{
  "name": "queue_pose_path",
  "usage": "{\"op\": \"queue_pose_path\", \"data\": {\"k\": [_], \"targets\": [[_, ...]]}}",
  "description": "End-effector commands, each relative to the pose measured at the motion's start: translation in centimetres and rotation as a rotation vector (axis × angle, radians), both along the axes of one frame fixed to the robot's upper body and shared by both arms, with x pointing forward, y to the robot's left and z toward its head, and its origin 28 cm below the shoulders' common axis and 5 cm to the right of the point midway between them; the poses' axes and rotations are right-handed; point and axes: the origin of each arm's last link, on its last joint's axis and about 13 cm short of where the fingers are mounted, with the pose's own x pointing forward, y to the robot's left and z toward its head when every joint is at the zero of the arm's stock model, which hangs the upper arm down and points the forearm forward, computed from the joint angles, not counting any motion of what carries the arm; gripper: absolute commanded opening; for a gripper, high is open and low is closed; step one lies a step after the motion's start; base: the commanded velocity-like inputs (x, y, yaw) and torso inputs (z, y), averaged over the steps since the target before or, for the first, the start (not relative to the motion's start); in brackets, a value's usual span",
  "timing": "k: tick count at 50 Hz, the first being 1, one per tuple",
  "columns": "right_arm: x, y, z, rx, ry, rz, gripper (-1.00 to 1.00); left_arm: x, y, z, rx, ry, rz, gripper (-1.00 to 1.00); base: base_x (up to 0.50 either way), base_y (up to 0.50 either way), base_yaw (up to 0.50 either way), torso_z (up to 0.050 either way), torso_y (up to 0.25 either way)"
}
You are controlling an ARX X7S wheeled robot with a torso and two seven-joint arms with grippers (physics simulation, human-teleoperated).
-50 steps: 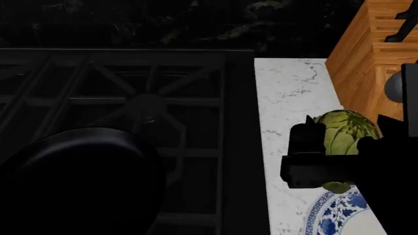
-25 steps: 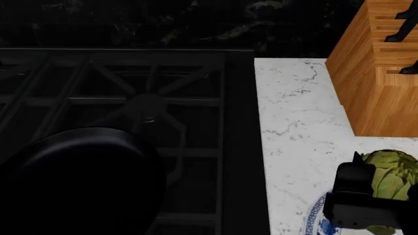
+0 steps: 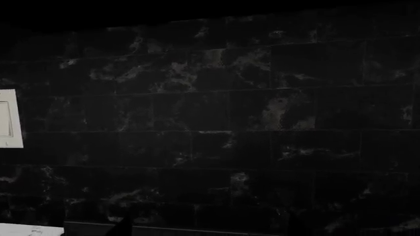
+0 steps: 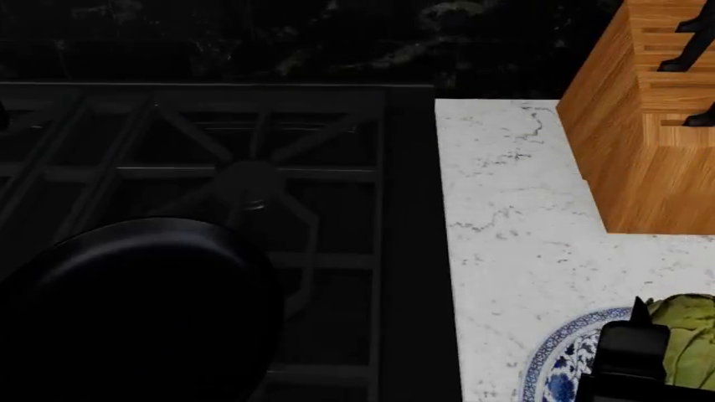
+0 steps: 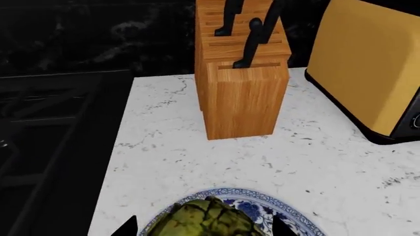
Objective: Pick the artichoke from the pan and place it on the plate.
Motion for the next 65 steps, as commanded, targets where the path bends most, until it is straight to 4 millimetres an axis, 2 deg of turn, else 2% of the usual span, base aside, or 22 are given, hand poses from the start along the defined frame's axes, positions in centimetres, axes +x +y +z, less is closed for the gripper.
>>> {"op": "queue_pose_path", "data": {"k": [1, 19, 20, 21, 22, 23, 25, 26, 29, 30, 31, 33, 34, 35, 36, 45, 47, 48, 50, 62, 63, 65], "targets": [[0.1, -0.2, 0.3, 0.004, -0.070, -0.017, -1.00, 0.9, 0.3, -0.6, -0.004, 0.005, -0.013, 1.00, 0.00, 0.00, 0.00, 0.000, 0.000], [0.1, -0.7, -0.7, 0.020, -0.048, -0.026, -1.00, 1.1, 0.2, -1.0, -0.001, 0.011, -0.017, 1.00, 0.00, 0.00, 0.00, 0.000, 0.000], [0.2, -0.7, -0.8, 0.019, -0.045, -0.028, -1.00, 1.2, 0.2, -0.1, -0.002, 0.013, -0.016, 1.00, 0.00, 0.00, 0.00, 0.000, 0.000], [0.2, -0.8, -0.8, 0.020, -0.044, -0.029, -1.00, 1.1, 0.2, -0.6, -0.002, 0.013, -0.016, 1.00, 0.00, 0.00, 0.00, 0.000, 0.000], [0.2, -0.8, -0.9, 0.027, -0.043, -0.037, -1.00, 1.1, 0.2, 0.0, -0.001, 0.013, -0.016, 1.00, 0.00, 0.00, 0.00, 0.000, 0.000], [0.2, -0.9, -0.9, 0.026, -0.044, -0.037, -1.00, 1.1, 0.2, -0.9, -0.001, 0.013, -0.017, 1.00, 0.00, 0.00, 0.00, 0.000, 0.000], [0.2, -0.9, -1.0, 0.022, -0.043, -0.042, -1.00, 1.0, 0.2, -1.0, 0.000, 0.012, -0.015, 1.00, 0.00, 0.00, 0.00, 0.000, 0.000], [0.2, -0.9, -1.1, 0.020, -0.042, -0.044, -1.00, 1.1, 0.3, 0.0, -0.001, 0.011, -0.015, 1.00, 0.00, 0.00, 0.00, 0.000, 0.000], [0.2, -0.9, -1.1, 0.022, -0.039, -0.048, -1.00, 1.1, 0.3, -1.3, 0.000, 0.014, -0.016, 1.00, 0.00, 0.00, 0.00, 0.000, 0.000], [0.2, -0.9, -1.1, 0.021, -0.039, -0.048, -1.00, 1.1, 0.3, -1.3, 0.000, 0.014, -0.016, 1.00, 0.00, 0.00, 0.00, 0.000, 0.000], [0.2, -0.9, -1.1, 0.020, -0.038, -0.049, -1.00, 1.1, 0.3, -0.3, -0.001, 0.012, -0.016, 1.00, 0.00, 0.00, 0.00, 0.000, 0.010], [0.2, -0.9, -1.0, 0.017, -0.037, -0.052, -1.00, 1.1, 0.3, -1.2, -0.002, 0.013, -0.016, 1.00, 0.00, 0.00, 0.00, 0.000, 0.000], [0.2, -0.9, -1.1, 0.016, -0.037, -0.053, -1.00, 1.1, 0.3, -1.2, -0.002, 0.013, -0.016, 1.00, 0.00, 0.00, 0.00, 0.000, 0.000], [0.3, -0.9, -1.1, 0.017, -0.036, -0.054, -1.00, 1.1, 0.2, -0.4, -0.002, 0.012, -0.017, 1.00, 0.00, 0.00, 0.00, 0.000, 0.000], [0.4, -0.9, -1.2, 0.015, -0.034, -0.054, -1.00, 1.1, 0.2, -1.1, -0.002, 0.012, -0.018, 1.00, 0.00, 0.00, 0.00, 0.000, 0.000], [1.1, -0.6, -1.3, 0.015, -0.022, -0.039, -1.00, 1.1, 0.5, -1.3, -0.007, 0.013, -0.011, 1.00, 0.00, 0.00, 0.00, 0.000, 0.000], [1.2, -0.6, -1.6, 0.020, -0.017, -0.040, -1.00, 1.2, 0.6, -0.3, -0.006, 0.014, -0.013, 1.00, 0.00, 0.00, 0.00, 0.000, 0.000], [1.2, -0.6, -1.6, 0.018, -0.016, -0.039, -1.00, 1.2, 0.5, -1.3, -0.006, 0.014, -0.013, 1.00, 0.00, 0.00, 0.00, 0.000, 0.000], [1.3, -0.6, -1.8, 0.021, -0.010, -0.043, -1.00, 1.4, 0.5, -1.5, -0.008, 0.017, -0.014, 1.00, 0.00, 0.00, 0.00, 0.000, 0.000], [1.3, -0.9, -2.6, 0.033, 0.009, -0.051, -1.00, 1.7, 0.2, -1.5, -0.005, 0.024, -0.021, 1.00, 0.00, 0.00, 0.00, 0.000, 0.001], [1.3, -0.9, -2.6, 0.032, 0.008, -0.053, -1.00, 1.7, 0.2, -0.8, -0.004, 0.024, -0.019, 1.00, 0.00, 0.00, 0.00, 0.000, 0.000], [1.3, -1.0, -2.8, 0.033, 0.011, -0.054, -1.00, 1.7, 0.2, -1.6, -0.003, 0.026, -0.021, 1.00, 0.00, 0.00, 0.00, 0.000, 0.000]]}}
